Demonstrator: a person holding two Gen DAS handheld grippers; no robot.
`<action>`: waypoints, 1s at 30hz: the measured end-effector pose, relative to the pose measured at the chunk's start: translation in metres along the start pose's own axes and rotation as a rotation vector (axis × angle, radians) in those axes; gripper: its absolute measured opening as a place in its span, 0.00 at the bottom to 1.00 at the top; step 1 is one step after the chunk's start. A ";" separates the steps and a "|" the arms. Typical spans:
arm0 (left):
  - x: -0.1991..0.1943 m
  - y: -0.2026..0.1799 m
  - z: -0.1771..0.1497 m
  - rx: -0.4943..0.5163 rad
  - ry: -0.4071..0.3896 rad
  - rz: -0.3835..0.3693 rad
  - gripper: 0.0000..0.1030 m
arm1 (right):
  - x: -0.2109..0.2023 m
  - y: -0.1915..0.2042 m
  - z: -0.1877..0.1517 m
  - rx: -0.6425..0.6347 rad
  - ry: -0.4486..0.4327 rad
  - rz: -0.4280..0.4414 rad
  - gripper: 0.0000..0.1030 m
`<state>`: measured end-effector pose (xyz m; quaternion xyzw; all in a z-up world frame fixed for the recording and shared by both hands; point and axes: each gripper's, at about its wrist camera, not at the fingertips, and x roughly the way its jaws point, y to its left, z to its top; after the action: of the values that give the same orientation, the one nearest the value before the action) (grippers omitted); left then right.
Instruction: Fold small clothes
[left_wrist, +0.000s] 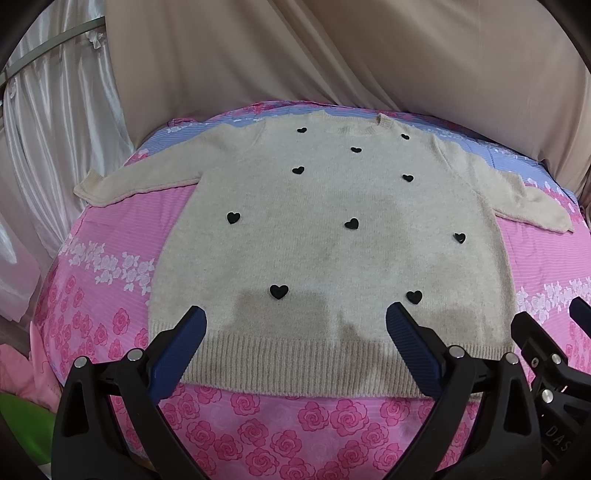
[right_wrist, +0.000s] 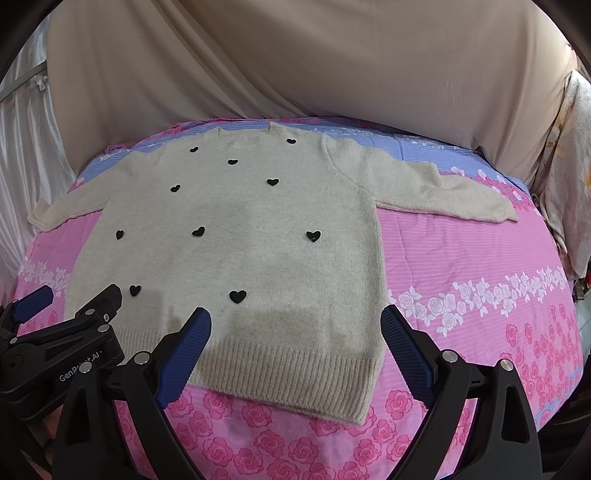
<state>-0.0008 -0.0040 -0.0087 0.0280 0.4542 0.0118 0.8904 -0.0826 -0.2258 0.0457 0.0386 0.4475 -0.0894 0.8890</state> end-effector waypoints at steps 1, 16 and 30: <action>0.000 0.000 0.000 0.000 0.000 -0.001 0.93 | 0.000 -0.001 0.000 0.001 0.001 0.000 0.88; 0.003 -0.001 -0.002 0.002 0.007 0.005 0.93 | 0.004 0.000 0.001 -0.007 0.014 0.008 0.88; 0.007 -0.003 0.003 0.008 0.014 0.011 0.93 | 0.006 -0.001 0.002 -0.008 0.017 0.007 0.88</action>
<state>0.0055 -0.0070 -0.0132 0.0340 0.4601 0.0150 0.8871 -0.0781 -0.2273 0.0422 0.0375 0.4550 -0.0843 0.8857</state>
